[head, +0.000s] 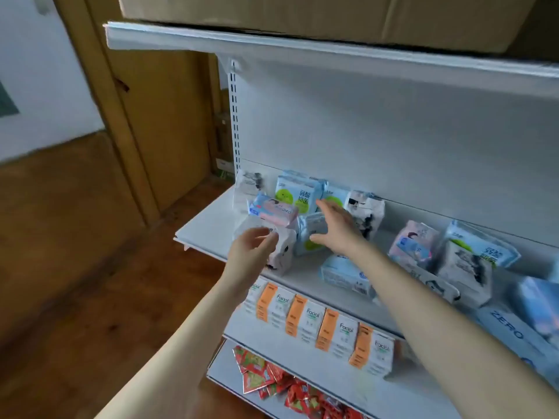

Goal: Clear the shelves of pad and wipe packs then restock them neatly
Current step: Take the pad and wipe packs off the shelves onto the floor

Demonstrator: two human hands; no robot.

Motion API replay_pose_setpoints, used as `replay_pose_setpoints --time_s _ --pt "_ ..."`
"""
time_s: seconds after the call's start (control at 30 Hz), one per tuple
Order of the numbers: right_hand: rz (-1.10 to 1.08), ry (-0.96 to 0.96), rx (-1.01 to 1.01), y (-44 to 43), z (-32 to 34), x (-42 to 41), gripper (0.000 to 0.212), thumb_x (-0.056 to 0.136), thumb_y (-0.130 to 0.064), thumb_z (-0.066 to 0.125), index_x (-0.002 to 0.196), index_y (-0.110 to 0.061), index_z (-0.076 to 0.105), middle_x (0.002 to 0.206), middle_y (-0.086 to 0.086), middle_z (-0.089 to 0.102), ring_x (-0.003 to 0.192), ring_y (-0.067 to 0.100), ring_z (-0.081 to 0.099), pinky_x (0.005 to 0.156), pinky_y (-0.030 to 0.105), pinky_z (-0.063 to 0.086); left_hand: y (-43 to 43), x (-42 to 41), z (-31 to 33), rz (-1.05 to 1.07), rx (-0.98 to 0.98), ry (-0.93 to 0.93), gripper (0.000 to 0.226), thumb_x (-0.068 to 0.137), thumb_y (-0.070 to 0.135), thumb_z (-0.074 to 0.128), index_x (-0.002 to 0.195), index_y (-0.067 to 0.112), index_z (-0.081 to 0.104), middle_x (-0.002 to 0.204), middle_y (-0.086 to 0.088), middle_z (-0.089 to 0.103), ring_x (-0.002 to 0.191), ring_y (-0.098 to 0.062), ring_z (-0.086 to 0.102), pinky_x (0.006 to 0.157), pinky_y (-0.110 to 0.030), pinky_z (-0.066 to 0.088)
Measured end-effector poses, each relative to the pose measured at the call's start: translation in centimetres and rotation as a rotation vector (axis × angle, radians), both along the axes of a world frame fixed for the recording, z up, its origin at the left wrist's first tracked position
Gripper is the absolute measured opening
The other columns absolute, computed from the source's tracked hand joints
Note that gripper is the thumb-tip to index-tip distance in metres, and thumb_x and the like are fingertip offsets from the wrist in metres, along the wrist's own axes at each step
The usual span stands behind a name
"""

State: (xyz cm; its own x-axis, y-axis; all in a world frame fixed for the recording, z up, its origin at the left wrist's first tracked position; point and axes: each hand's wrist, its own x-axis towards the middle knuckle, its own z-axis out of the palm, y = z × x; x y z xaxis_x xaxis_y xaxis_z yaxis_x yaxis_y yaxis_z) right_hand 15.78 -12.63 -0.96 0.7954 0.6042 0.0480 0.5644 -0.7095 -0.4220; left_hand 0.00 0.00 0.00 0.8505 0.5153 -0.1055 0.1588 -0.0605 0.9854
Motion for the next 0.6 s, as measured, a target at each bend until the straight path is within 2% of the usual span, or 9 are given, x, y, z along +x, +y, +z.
replay_pose_setpoints --time_s 0.1,0.2,0.23,0.3,0.33,0.4,0.47,0.53,0.6 --pt "0.036 -0.121 -0.313 0.8 -0.3 1.8 0.093 0.08 -0.03 0.071 0.15 -0.018 0.011 0.159 0.002 0.007 0.146 0.02 0.003 0.118 0.046 0.003 1.4 2.2 0.2 -0.041 0.011 -0.019 0.031 0.093 0.028 0.056 0.119 0.012 0.057 0.102 -0.006 0.066 0.095 -0.018 0.063 0.076 -0.026 0.051" --pt "0.032 -0.135 -0.368 1.0 -1.1 2.9 0.075 0.079 -0.029 0.072 0.142 -0.019 0.033 0.157 0.001 0.016 0.146 0.019 0.006 0.116 0.046 -0.002 2.7 4.1 0.2 -0.092 0.033 -0.036 0.028 0.091 0.028 0.058 0.115 0.013 0.06 0.093 -0.001 0.068 0.092 -0.017 0.065 0.085 -0.034 0.052" --pt "0.003 -0.131 -0.313 0.9 -1.3 3.0 0.068 0.076 -0.034 0.074 0.134 -0.019 0.043 0.153 0.002 0.029 0.144 0.02 0.016 0.116 0.045 0.003 3.2 4.7 0.3 -0.107 0.041 -0.044 0.024 0.091 0.027 0.059 0.111 0.015 0.06 0.091 0.001 0.068 0.092 -0.017 0.065 0.086 -0.035 0.051" --pt "-0.11 -0.115 -0.096 0.5 -0.6 2.8 0.06 0.067 -0.044 0.079 0.115 -0.017 0.056 0.126 0.004 0.056 0.125 0.024 0.044 0.107 0.039 0.025 4.1 6.0 0.2 -0.102 0.025 -0.096 0.019 0.089 0.023 0.062 0.107 0.017 0.06 0.094 -0.001 0.069 0.094 -0.02 0.065 0.082 -0.033 0.052" --pt "-0.199 -0.088 0.043 0.2 0.1 2.6 0.056 0.066 -0.042 0.081 0.11 -0.016 0.058 0.112 0.003 0.061 0.112 0.024 0.051 0.095 0.034 0.035 4.5 6.5 0.1 -0.095 0.015 -0.123 0.022 0.088 0.022 0.063 0.109 0.015 0.06 0.098 -0.003 0.068 0.094 -0.019 0.065 0.077 -0.028 0.052" --pt "-0.346 0.004 0.331 0.0 2.1 2.0 0.047 0.068 -0.032 0.081 0.104 -0.014 0.057 0.098 -0.001 0.06 0.093 0.018 0.054 0.074 0.027 0.04 4.8 7.4 0.1 -0.089 -0.013 -0.154 0.035 0.086 0.023 0.066 0.118 0.012 0.057 0.105 -0.004 0.066 0.093 -0.013 0.063 0.068 -0.017 0.047" --pt "-0.402 0.096 0.576 0.4 4.1 1.6 0.038 0.071 -0.027 0.08 0.097 -0.013 0.056 0.093 0.001 0.061 0.084 0.015 0.055 0.071 0.027 0.044 4.6 8.3 0.0 -0.12 -0.066 -0.165 0.05 0.082 0.029 0.071 0.125 0.013 0.052 0.111 -0.003 0.062 0.096 -0.008 0.061 0.069 -0.012 0.048" --pt "-0.37 0.24 0.718 1.4 5.7 1.1 0.029 0.075 -0.026 0.076 0.094 -0.013 0.058 0.095 0.009 0.065 0.084 0.018 0.06 0.078 0.036 0.051 4.4 9.1 0.1 -0.168 -0.179 -0.148 0.074 0.068 0.047 0.077 0.129 0.014 0.048 0.119 -0.006 0.06 0.105 -0.014 0.06 0.084 -0.028 0.053" --pt "-0.266 0.412 0.779 2.8 6.5 0.6 0.018 0.081 -0.026 0.07 0.092 -0.015 0.06 0.096 0.013 0.067 0.085 0.022 0.063 0.083 0.042 0.052 4.3 9.9 0.6 -0.269 -0.341 -0.186 0.073 0.062 0.049 0.078 0.122 0.013 0.055 0.116 -0.011 0.065 0.102 -0.023 0.066 0.086 -0.044 0.055"
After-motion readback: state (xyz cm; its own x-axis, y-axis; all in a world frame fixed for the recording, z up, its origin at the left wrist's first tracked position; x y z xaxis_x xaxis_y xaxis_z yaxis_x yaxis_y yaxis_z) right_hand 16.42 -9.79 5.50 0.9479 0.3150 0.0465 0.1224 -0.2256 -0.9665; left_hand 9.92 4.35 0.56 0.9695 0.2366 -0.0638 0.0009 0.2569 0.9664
